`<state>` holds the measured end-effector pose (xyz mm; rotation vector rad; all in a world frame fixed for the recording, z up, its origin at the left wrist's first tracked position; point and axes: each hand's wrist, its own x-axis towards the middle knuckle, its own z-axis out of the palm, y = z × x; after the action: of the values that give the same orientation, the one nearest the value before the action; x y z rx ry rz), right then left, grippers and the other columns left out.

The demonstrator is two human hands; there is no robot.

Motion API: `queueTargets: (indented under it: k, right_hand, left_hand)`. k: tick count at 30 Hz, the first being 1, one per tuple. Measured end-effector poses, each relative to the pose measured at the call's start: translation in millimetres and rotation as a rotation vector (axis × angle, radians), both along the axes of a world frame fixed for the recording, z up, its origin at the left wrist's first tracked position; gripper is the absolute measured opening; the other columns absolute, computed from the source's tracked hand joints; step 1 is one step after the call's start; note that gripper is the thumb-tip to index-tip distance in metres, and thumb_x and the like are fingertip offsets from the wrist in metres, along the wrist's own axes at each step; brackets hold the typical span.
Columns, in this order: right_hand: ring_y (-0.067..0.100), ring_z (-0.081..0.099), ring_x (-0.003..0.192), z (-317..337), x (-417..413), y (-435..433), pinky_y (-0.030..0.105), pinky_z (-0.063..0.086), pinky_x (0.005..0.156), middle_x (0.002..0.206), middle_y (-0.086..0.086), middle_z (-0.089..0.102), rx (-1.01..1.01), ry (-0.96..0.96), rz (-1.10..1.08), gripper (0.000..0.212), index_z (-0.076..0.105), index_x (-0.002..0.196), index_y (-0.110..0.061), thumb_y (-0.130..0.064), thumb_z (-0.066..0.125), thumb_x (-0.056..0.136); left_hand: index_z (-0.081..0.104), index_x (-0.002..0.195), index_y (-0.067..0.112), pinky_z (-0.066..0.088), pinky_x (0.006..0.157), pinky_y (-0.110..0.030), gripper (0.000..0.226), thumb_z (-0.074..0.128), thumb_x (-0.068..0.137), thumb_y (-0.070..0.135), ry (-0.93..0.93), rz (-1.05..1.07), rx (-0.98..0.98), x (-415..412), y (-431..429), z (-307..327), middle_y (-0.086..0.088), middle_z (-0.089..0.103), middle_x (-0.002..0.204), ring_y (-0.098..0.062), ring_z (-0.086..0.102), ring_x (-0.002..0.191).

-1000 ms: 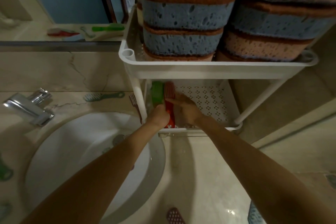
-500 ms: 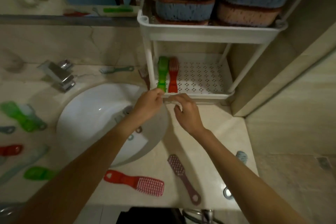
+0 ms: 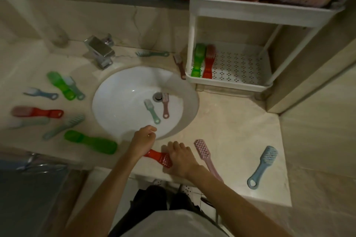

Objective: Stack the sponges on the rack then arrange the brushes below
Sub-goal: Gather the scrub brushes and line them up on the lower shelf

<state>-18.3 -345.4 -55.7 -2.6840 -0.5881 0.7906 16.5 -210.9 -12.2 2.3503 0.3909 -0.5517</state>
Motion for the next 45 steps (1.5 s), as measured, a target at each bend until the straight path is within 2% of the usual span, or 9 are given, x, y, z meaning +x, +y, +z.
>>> queueTargets:
  k: [11, 16, 20, 26, 29, 32, 36, 40, 45]
  right_hand:
    - [0.035, 0.051, 0.113, 15.5, 31.7, 8.0, 0.041, 0.038, 0.094, 0.125, 0.016, 0.049, -0.039, -0.191, -0.018, 0.04, 0.04, 0.126, -0.006, -0.019, 0.051, 0.09]
    - [0.036, 0.057, 0.103, 41.7, 62.5, 30.2, 0.04, 0.036, 0.096, 0.11, 0.018, 0.06, 0.071, -0.352, 0.007, 0.037, 0.053, 0.112, -0.003, -0.004, 0.058, 0.075]
    - [0.034, 0.054, 0.11, 48.0, 78.1, 67.1, 0.045, 0.031, 0.105, 0.113, 0.014, 0.062, 0.113, -0.483, 0.025, 0.046, 0.056, 0.115, -0.006, -0.001, 0.059, 0.07]
    - [0.035, 0.041, 0.13, 33.2, 82.1, 141.3, 0.041, 0.029, 0.11, 0.139, 0.02, 0.043, 0.229, -0.418, -0.245, 0.067, 0.037, 0.139, -0.003, 0.001, 0.059, 0.076]
    - [0.031, 0.048, 0.119, 24.3, 72.5, 187.3, 0.037, 0.038, 0.099, 0.133, 0.015, 0.047, 0.158, -0.266, -0.052, 0.056, 0.037, 0.138, -0.008, -0.018, 0.056, 0.087]
    - [0.032, 0.047, 0.116, 14.2, 60.4, 230.6, 0.039, 0.038, 0.099, 0.13, 0.015, 0.046, 0.039, -0.139, 0.115, 0.058, 0.037, 0.136, -0.008, -0.038, 0.054, 0.09]
    - [0.034, 0.04, 0.123, 1.8, 52.2, 258.3, 0.043, 0.028, 0.107, 0.134, 0.017, 0.039, -0.175, -0.156, 0.203, 0.054, 0.034, 0.133, -0.005, -0.025, 0.058, 0.088]
    - [0.033, 0.043, 0.118, -4.4, 53.7, 262.4, 0.041, 0.037, 0.099, 0.132, 0.017, 0.04, -0.206, -0.143, 0.171, 0.049, 0.034, 0.131, -0.004, -0.016, 0.056, 0.088]
    - [0.033, 0.051, 0.111, -0.7, 71.5, 246.0, 0.04, 0.043, 0.088, 0.121, 0.017, 0.05, -0.186, -0.244, 0.187, 0.033, 0.046, 0.122, -0.003, -0.011, 0.05, 0.09]
  left_hand:
    - [0.055, 0.127, 0.009, 0.039, 0.103, -0.029, 0.04, 0.047, 0.088, 0.0, 0.011, -0.216, -0.009, 5.8, 23.3, -2.5, -0.009, 0.058, 0.131, -0.022, 0.054, 0.12]
    - [0.05, 0.128, 0.019, 0.028, 0.111, -0.04, 0.043, 0.055, 0.085, 0.014, -0.026, -0.48, 0.279, 22.5, 47.5, 6.9, -0.004, 0.056, 0.123, -0.023, 0.052, 0.117]
    - [0.059, 0.093, 0.011, 0.045, 0.08, -0.032, 0.011, 0.054, 0.082, 0.011, -0.099, -0.32, 0.277, 32.1, 91.7, 14.6, -0.012, 0.066, 0.102, -0.03, 0.061, 0.098]
    - [0.058, 0.112, 0.01, 0.045, 0.073, -0.032, 0.027, 0.056, 0.085, 0.014, -0.11, 0.015, 0.143, 20.1, 182.8, 13.6, -0.02, 0.066, 0.098, -0.035, 0.063, 0.092]
    - [0.05, 0.072, 0.022, 0.051, 0.064, -0.038, 0.02, 0.053, 0.084, 0.007, -0.163, 0.222, 0.044, 10.1, 226.7, 11.3, -0.018, 0.059, 0.071, -0.032, 0.061, 0.066]
    - [0.046, 0.087, 0.021, 0.044, 0.046, -0.027, 0.018, 0.051, 0.087, 0.003, -0.145, 0.28, -0.069, 3.3, 256.6, 8.3, -0.011, 0.053, 0.066, -0.023, 0.048, 0.046]
    - [0.055, 0.088, 0.009, 0.037, 0.032, -0.019, 0.004, 0.053, 0.087, 0.005, -0.111, 0.342, -0.117, 2.0, 277.9, -3.7, -0.004, 0.049, 0.056, -0.02, 0.047, 0.038]
    - [0.053, 0.085, 0.013, 0.044, 0.039, -0.023, 0.01, 0.05, 0.086, 0.004, -0.089, 0.265, -0.169, 5.5, 281.2, -3.1, -0.01, 0.054, 0.063, -0.019, 0.05, 0.044]
    - [0.05, 0.076, 0.027, 0.049, 0.073, -0.035, 0.025, 0.058, 0.082, 0.004, -0.157, 0.096, -0.183, 22.7, 278.6, 1.7, -0.014, 0.061, 0.079, -0.024, 0.059, 0.073]
